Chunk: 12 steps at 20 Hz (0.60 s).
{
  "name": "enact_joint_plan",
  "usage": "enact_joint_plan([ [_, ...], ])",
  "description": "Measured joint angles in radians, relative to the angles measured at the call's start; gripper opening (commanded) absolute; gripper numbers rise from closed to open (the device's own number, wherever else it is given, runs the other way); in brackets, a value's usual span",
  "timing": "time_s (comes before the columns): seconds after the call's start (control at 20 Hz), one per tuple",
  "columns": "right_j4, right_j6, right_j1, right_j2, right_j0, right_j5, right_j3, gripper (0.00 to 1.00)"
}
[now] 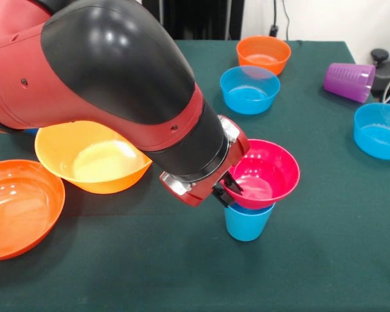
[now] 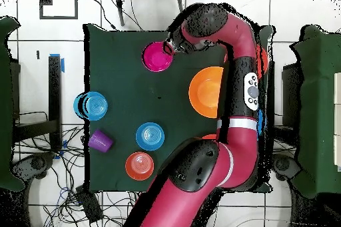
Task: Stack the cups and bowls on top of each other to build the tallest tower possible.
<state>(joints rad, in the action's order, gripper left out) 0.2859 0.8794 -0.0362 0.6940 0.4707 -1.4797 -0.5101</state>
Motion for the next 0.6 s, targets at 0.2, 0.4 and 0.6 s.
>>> enact_joint_plan([
  [0.2, 0.001, 0.000, 0.003, 0.000, -0.001, 0.000, 0.020, 0.00],
  [0.4, 0.004, 0.000, 0.006, 0.000, -0.002, 0.000, 0.048, 0.00],
  [0.6, 0.004, 0.000, 0.011, 0.000, -0.003, 0.000, 0.067, 0.00],
])
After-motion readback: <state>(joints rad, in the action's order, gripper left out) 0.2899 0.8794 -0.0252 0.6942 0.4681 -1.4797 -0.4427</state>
